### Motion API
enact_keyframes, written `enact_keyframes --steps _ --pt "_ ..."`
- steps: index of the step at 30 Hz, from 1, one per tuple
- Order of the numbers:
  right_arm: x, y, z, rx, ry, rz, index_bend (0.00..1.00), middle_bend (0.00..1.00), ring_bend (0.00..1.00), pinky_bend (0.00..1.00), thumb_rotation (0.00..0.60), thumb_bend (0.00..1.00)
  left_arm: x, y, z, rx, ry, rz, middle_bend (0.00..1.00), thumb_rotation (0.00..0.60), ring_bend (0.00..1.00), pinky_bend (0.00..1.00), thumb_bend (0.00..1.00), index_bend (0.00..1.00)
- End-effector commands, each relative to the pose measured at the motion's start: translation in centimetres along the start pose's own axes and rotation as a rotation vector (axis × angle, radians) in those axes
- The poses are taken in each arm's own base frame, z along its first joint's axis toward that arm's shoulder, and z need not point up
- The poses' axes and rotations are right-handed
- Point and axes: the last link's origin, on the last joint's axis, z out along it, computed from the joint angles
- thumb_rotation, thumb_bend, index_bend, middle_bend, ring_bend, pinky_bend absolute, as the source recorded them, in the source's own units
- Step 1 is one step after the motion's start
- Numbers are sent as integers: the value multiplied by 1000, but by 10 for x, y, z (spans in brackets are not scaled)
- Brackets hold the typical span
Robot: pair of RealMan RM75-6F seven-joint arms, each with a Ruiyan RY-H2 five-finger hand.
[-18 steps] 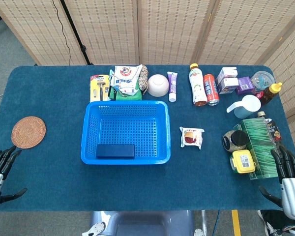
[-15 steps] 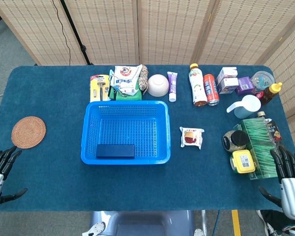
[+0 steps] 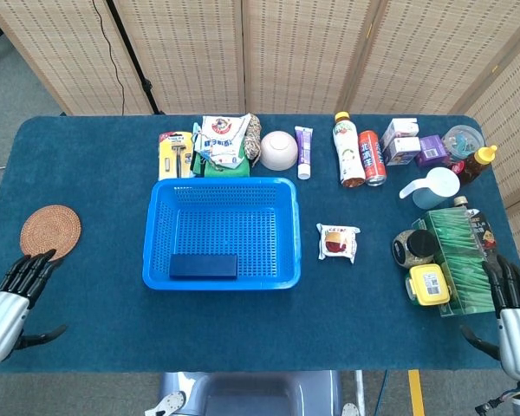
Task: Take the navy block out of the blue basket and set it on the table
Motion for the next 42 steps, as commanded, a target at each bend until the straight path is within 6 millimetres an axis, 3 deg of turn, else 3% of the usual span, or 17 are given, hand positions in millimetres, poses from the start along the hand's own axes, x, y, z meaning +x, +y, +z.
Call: enact_keyframes --steps 1,8,18,34,42 --pt "1 1 4 -8 -2 10 0 0 0 0 600 0 13 21 29 -91 20 14 0 600 0 0 0 0" --pt "0 4 10 -24 -17 24 0 0 0 0 600 0 27 68 78 -274 6 30 0 600 0 0 0 0" --pt "-6 9 19 -46 -52 22 0 0 0 0 600 0 17 117 141 -323 -143 61 0 600 0 0 0 0" --pt "-18 17 35 -107 -108 9 0 0 0 0 600 0 -16 158 222 -282 -360 110 0 600 0 0 0 0" --pt "-22 19 41 -125 -125 5 0 0 0 0 600 0 -36 176 246 -237 -397 164 0 600 0 0 0 0"
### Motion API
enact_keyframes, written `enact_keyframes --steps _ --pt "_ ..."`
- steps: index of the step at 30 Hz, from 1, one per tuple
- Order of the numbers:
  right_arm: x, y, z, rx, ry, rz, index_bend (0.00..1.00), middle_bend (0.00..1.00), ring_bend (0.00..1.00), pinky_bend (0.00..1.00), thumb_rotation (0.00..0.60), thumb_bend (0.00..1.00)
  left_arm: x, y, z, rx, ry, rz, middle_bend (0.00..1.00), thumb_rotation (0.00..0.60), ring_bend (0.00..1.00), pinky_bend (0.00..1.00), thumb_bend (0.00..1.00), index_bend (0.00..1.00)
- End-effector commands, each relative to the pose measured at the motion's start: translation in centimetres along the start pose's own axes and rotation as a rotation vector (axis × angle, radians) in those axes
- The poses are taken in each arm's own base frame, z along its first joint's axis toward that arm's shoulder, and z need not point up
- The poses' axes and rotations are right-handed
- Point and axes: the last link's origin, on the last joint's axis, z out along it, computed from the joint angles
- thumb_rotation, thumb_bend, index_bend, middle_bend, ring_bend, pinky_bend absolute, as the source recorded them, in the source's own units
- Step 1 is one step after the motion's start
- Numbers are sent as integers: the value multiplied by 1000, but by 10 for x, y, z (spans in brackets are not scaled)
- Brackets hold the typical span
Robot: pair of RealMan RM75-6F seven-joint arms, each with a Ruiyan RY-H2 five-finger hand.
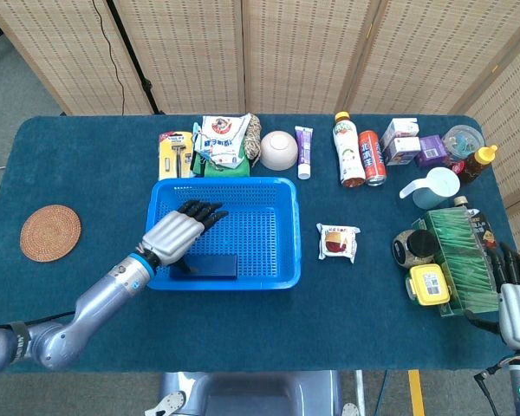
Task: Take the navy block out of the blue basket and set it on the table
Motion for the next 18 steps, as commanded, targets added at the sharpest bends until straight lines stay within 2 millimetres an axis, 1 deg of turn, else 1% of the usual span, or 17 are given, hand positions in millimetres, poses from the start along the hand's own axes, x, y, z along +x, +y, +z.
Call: enact_keyframes --steps 1,12,18 --pt "-1 1 2 -4 -3 -1 0 0 0 0 600 0 -8 8 19 22 -28 27 0 600 0 0 0 0" --pt "-3 2 6 -14 -20 -1 0 0 0 0 600 0 -19 18 50 71 -58 24 0 600 0 0 0 0" --pt "-3 3 7 -15 -24 3 0 0 0 0 600 0 -30 27 60 77 -84 35 0 600 0 0 0 0"
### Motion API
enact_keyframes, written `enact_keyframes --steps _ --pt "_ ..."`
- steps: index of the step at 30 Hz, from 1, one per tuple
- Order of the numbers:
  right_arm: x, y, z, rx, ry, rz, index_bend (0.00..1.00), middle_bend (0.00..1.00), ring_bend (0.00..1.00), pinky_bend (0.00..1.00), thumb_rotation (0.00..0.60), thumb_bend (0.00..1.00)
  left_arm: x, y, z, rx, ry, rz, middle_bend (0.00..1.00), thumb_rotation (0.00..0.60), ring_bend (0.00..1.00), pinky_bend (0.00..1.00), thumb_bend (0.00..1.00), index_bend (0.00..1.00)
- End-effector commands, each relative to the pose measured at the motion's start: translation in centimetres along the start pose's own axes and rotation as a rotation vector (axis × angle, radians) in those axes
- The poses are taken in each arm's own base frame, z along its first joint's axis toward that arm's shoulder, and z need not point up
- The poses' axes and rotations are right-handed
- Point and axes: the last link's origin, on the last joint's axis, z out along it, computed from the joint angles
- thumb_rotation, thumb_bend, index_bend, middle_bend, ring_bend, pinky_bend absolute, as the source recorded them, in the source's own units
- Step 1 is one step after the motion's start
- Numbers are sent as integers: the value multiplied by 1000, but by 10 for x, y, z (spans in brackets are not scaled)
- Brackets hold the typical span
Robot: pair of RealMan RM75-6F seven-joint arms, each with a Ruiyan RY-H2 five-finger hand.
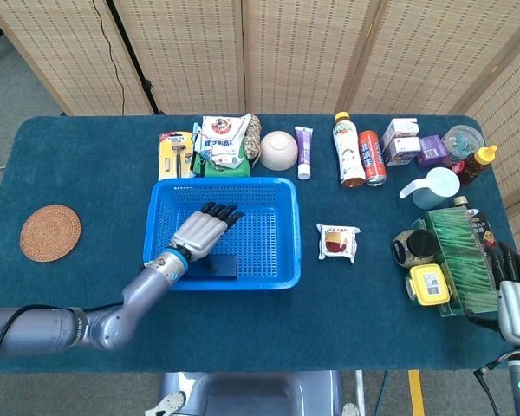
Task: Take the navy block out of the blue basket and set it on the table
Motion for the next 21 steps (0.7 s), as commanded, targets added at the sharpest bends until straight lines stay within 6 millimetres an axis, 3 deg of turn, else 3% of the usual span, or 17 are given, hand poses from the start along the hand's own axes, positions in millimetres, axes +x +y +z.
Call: enact_keyframes --steps 1,21 --pt "0 0 0 0 -2 1 0 0 0 0 600 0 -5 5 5 2 -9 11 0 600 0 0 0 0" --pt "1 1 0 8 -12 17 0 0 0 0 600 0 -18 10 23 58 12 55 0 600 0 0 0 0"
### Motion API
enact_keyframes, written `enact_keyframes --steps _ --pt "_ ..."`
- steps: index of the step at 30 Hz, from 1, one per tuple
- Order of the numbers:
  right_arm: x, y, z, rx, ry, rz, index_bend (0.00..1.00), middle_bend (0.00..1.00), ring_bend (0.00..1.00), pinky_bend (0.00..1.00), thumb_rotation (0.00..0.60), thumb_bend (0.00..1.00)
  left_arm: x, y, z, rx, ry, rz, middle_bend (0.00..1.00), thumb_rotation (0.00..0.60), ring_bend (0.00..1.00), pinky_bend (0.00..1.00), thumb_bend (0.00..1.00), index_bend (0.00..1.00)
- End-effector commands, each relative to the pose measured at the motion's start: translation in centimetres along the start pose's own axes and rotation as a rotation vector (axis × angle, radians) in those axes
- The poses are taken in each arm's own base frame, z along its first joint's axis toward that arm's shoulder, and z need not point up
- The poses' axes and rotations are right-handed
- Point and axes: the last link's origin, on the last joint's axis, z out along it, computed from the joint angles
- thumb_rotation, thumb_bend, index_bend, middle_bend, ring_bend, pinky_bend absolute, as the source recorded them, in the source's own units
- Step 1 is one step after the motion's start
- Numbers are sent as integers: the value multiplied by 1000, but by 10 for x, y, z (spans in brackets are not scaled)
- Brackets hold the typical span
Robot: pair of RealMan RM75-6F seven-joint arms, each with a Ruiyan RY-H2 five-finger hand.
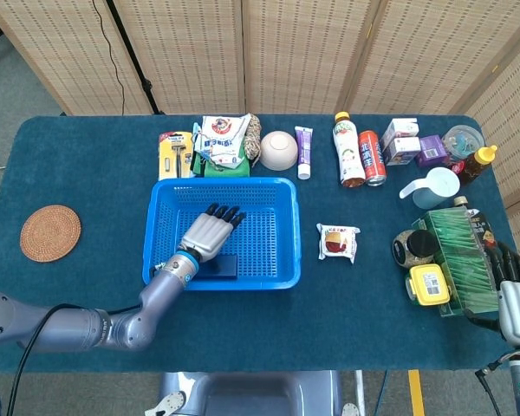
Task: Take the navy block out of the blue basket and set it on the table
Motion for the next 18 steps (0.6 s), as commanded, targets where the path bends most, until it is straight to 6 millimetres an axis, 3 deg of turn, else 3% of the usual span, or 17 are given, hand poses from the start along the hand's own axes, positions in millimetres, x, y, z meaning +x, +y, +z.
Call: enact_keyframes --steps 1,18 --pt "0 0 0 1 -3 2 0 0 0 0 600 0 -1 1 3 5 -2 10 0 600 0 0 0 0" --pt "-3 -1 1 1 -14 -5 0 0 0 0 600 0 0 3 22 41 18 56 0 600 0 0 0 0"
